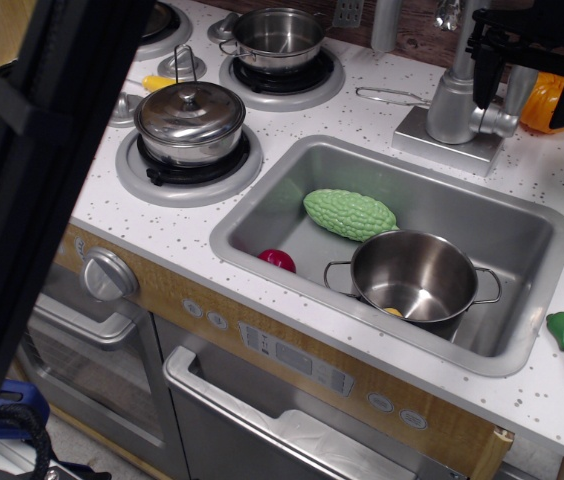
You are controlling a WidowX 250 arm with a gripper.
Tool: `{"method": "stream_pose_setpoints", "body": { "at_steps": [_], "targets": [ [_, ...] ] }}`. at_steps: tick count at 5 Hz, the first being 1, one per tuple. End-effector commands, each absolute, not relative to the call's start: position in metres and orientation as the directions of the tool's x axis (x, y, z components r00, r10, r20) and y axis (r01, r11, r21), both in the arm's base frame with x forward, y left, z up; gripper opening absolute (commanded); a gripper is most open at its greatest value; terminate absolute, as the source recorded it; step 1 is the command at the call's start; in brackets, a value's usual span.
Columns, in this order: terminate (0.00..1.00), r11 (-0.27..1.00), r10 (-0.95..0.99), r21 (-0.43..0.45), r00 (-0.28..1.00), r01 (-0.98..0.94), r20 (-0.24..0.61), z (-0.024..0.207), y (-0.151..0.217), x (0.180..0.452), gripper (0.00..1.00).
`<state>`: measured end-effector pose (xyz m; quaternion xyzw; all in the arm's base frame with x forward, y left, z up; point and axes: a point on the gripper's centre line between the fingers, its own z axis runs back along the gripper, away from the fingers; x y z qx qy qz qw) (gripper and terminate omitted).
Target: Turn lever vertical to front
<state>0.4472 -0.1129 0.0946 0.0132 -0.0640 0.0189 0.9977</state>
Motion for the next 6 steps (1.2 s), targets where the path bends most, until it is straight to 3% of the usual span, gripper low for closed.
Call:
{"method": "stream_pose_setpoints", "body": {
  "at_steps": [1, 4, 6],
  "targets": [
    [0.00, 0.999, 0.036, 0.024, 0.991, -0.039, 0.128, 0.095, -0.113, 0.447, 1.00],
    [0.00, 0.991, 0.003, 0.127, 0.949, -0.046, 0.315, 0.115, -0.106, 0.470, 1.00],
    [0.00, 0.992, -0.045, 0.123, 0.916, -0.005, 0.399, 0.116, -0.116, 0.501, 1.00]
  ]
}}
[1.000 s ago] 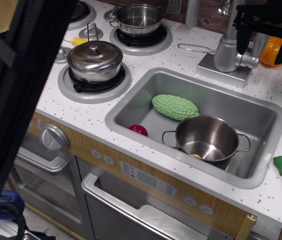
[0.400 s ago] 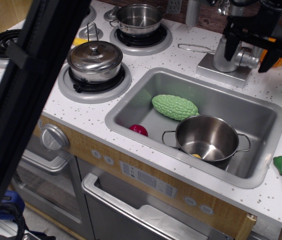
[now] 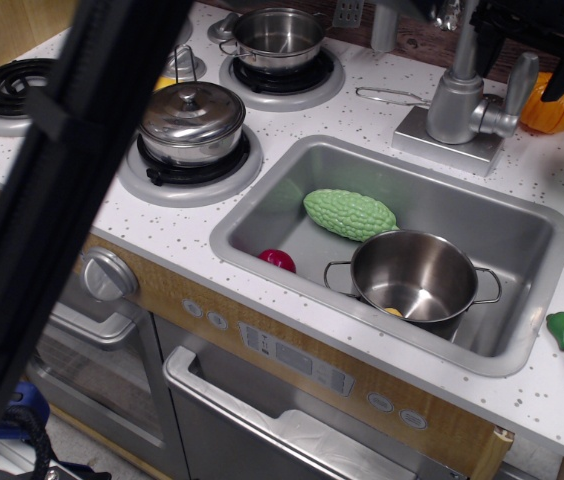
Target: Turn lever vertical to front
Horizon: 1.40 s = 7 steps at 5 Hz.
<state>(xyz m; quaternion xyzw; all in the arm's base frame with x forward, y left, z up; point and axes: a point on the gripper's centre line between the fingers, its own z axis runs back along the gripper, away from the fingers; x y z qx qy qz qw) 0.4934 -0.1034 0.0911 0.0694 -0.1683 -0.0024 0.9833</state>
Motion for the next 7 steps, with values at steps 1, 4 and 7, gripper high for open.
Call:
{"method": "stream_pose_setpoints", "body": {
  "at_steps": [1, 4, 7],
  "targets": [
    [0.00, 0.995, -0.049, 0.102, 0.911, 0.008, 0.409, 0.112, -0.119, 0.512, 1.00],
    [0.00, 0.990, -0.021, 0.133, 0.914, -0.036, 0.406, 0.113, -0.122, 0.513, 0.00],
    [0.00, 0.987, 0.067, 0.121, 0.946, -0.110, 0.316, 0.113, -0.135, 0.477, 0.00]
  ]
}}
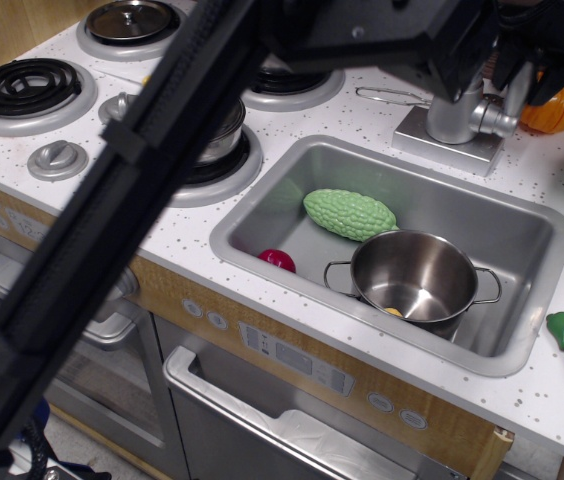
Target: Turn lever vertical to front
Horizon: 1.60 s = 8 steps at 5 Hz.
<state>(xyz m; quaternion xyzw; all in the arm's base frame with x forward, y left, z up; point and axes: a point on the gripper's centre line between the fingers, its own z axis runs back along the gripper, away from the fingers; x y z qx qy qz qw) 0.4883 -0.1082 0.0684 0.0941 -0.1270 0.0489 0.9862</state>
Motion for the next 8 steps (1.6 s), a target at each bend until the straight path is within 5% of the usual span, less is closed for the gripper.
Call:
{"method": "stream_pose_setpoints", "body": {
  "at_steps": [1, 6, 7, 8],
  "targets": [
    [0.00, 0.989, 0.095, 0.081, 0.953, -0.123, 0.289, 0.109, -0.137, 0.465, 0.00],
    [0.00, 0.993, 0.115, -0.023, 0.956, -0.113, 0.268, 0.046, -0.134, 0.469, 0.00],
    [0.00, 0.995, 0.101, -0.018, 0.959, -0.100, 0.263, 0.052, -0.132, 0.471, 1.00],
    [0.00, 0.997, 0.081, 0.000, 0.963, -0.084, 0.259, 0.064, -0.129, 0.469, 1.00]
  ]
}}
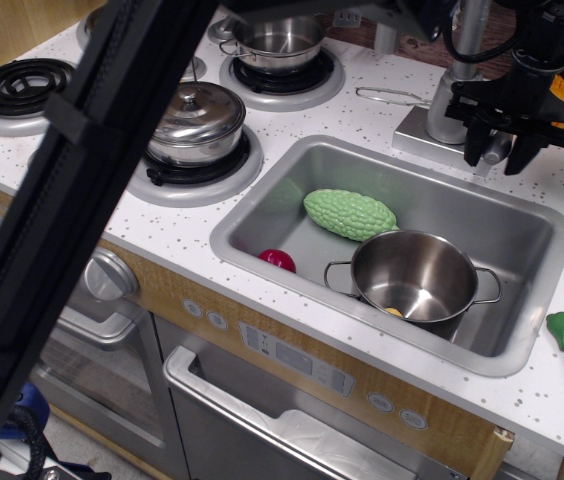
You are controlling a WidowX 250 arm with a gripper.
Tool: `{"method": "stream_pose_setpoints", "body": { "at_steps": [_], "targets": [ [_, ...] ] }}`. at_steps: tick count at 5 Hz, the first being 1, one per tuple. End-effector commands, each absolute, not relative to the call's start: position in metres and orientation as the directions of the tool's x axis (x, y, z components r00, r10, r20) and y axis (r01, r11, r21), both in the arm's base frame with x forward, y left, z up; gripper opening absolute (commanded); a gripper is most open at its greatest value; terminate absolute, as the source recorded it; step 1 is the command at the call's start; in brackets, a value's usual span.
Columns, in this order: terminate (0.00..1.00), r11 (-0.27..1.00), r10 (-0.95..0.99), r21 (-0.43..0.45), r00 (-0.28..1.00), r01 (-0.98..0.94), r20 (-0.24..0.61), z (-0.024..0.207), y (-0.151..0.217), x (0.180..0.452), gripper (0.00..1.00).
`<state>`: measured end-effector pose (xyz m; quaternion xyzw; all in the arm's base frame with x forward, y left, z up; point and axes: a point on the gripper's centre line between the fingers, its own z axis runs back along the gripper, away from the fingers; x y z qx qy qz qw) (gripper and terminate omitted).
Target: Turn lever vertical to front
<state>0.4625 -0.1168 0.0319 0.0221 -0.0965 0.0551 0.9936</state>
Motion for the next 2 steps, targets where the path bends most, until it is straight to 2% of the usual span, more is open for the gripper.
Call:
{"method": "stream_pose_setpoints", "body": {
  "at_steps": [1, 2],
  "targets": [
    [0.00, 0.997, 0.076, 0.012, 0.968, -0.081, 0.238, 0.0779, -0.1300, 0.4654, 1.00],
    [1.00, 0.997, 0.058, 0.036, 0.965, -0.070, 0.255, 0.0874, -0.1322, 0.4633, 1.00]
  ]
}}
